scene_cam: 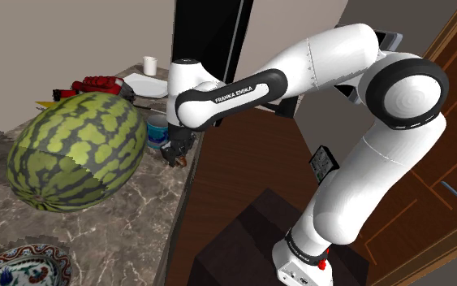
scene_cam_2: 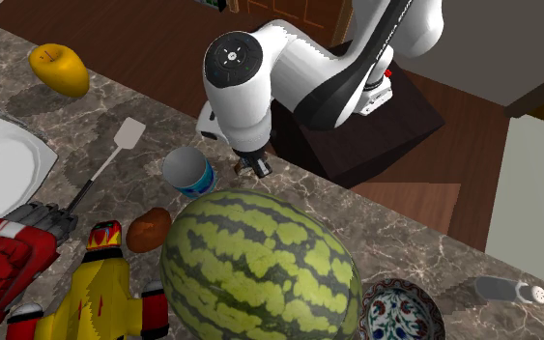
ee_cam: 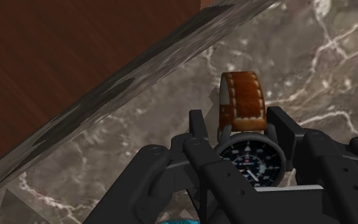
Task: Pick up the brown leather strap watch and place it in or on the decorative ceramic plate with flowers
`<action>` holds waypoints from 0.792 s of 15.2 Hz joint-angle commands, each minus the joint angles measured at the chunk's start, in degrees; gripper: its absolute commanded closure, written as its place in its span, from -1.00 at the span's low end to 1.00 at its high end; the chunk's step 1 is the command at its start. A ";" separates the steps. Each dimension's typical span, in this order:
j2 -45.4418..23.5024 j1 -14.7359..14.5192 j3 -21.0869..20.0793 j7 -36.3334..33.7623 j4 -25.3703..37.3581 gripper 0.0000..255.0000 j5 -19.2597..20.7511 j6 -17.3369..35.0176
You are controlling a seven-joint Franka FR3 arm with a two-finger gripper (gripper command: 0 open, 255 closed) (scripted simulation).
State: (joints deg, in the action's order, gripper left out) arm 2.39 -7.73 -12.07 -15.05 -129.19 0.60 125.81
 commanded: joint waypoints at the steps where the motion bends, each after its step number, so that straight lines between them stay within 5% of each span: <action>1: -0.02 0.01 0.01 0.00 -0.01 1.00 0.01 0.00; 12: 3.69 0.04 0.21 0.78 4.83 1.00 -0.89 -8.47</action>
State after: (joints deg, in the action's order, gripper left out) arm 5.84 -7.64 -11.82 -14.20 -124.96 -0.22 118.19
